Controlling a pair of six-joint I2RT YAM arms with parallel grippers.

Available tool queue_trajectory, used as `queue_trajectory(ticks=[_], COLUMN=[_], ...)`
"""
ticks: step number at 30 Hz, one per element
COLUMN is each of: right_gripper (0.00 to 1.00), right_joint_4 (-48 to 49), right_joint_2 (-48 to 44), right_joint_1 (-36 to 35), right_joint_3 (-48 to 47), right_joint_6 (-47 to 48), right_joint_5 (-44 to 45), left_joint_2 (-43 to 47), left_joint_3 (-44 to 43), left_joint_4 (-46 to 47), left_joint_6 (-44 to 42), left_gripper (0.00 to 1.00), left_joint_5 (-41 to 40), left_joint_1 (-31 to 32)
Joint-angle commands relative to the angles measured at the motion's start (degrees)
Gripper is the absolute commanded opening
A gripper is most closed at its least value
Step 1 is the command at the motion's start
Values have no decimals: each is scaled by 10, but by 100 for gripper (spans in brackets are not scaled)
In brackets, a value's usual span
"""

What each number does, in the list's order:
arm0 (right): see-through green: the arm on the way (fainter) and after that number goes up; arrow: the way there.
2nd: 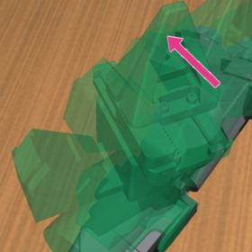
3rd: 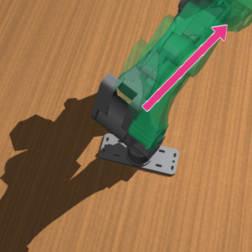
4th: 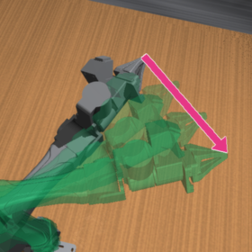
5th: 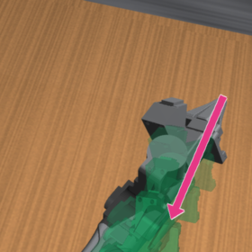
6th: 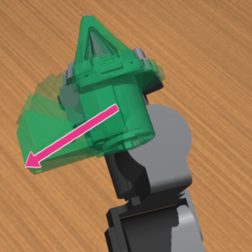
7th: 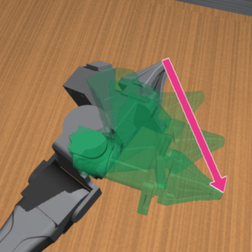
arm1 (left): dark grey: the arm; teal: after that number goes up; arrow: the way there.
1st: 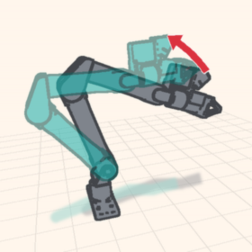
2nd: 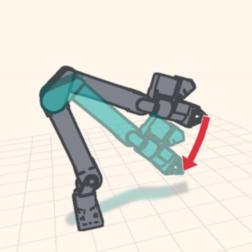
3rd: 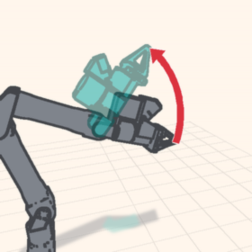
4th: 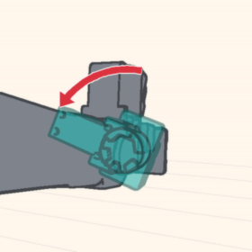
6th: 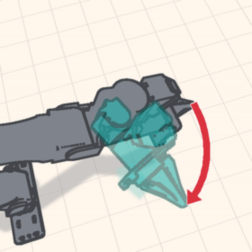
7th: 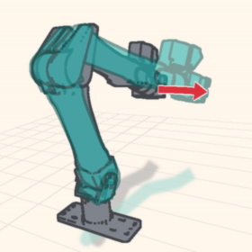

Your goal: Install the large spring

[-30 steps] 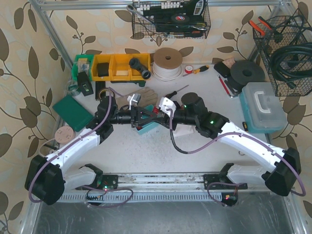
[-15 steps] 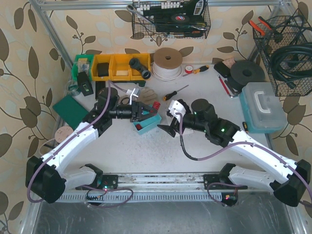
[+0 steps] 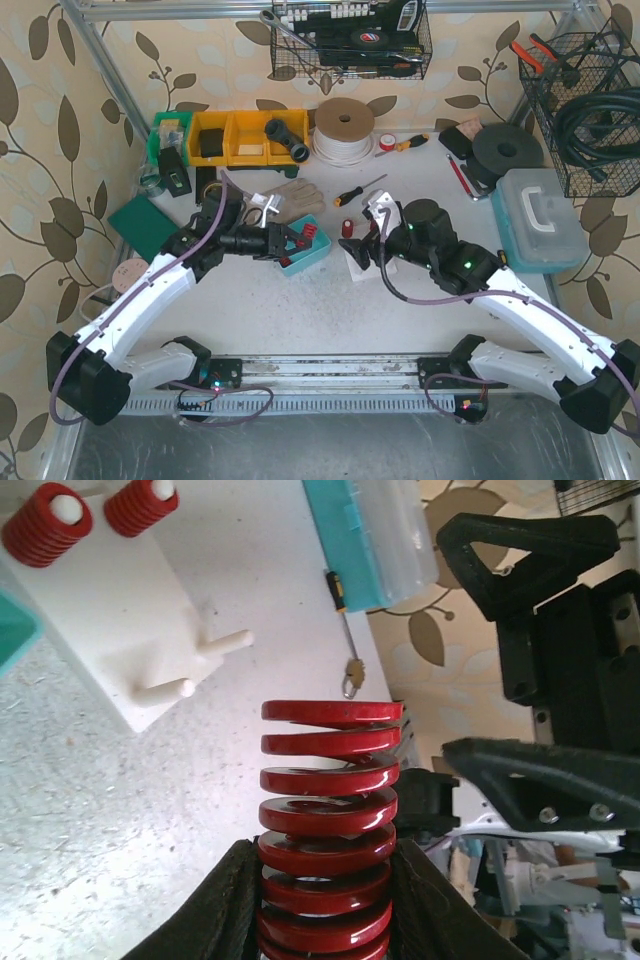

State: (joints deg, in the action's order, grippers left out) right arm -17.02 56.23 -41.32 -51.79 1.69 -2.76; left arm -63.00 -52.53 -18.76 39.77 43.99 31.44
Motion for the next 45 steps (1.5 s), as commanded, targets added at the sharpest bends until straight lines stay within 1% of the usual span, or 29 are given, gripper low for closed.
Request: queue_trajectory(ticks=[1, 5, 6, 9, 12, 16, 20, 24, 29, 40, 45], right_gripper=[97, 96, 95, 93, 91, 90, 91, 91, 90, 88, 87], right_joint_4=[-77, -127, -147, -208, -235, -244, -252, -264, -265, -270, -263], right_joint_2=[12, 46, 60, 112, 150, 167, 179, 198, 222, 290, 325], right_joint_1=[27, 79, 96, 150, 184, 193, 198, 203, 203, 202, 187], right_joint_3=[-47, -87, -101, -149, -176, -185, -190, -191, -185, -199, -201], right_joint_6=[-75, -155, -176, -224, -252, -281, -309, -330, -349, -358, -351], right_joint_5=[-37, -102, -123, -210, -301, -338, -357, -376, -397, -458, -493], left_joint_2=[25, 41, 46, 57, 58, 54, 43, 21, 8, 4, 1], left_joint_3=[-16, 0, 8, 32, 59, 88, 94, 85, 82, 91, 86], left_joint_4=[-31, -49, -52, -48, -30, 3, 25, 34, 42, 53, 51], left_joint_6=[-66, -93, -101, -113, -119, -124, -133, -145, -150, -150, -154], left_gripper=[0, 0, 0, 0, 0, 0, 0, 0, 0, 0, 0], left_joint_5=[-40, -93, -121, -183, -238, -288, -322, -335, -330, -319, -324], left_joint_1=[-4, 17, 25, 59, 96, 130, 156, 177, 185, 191, 198])
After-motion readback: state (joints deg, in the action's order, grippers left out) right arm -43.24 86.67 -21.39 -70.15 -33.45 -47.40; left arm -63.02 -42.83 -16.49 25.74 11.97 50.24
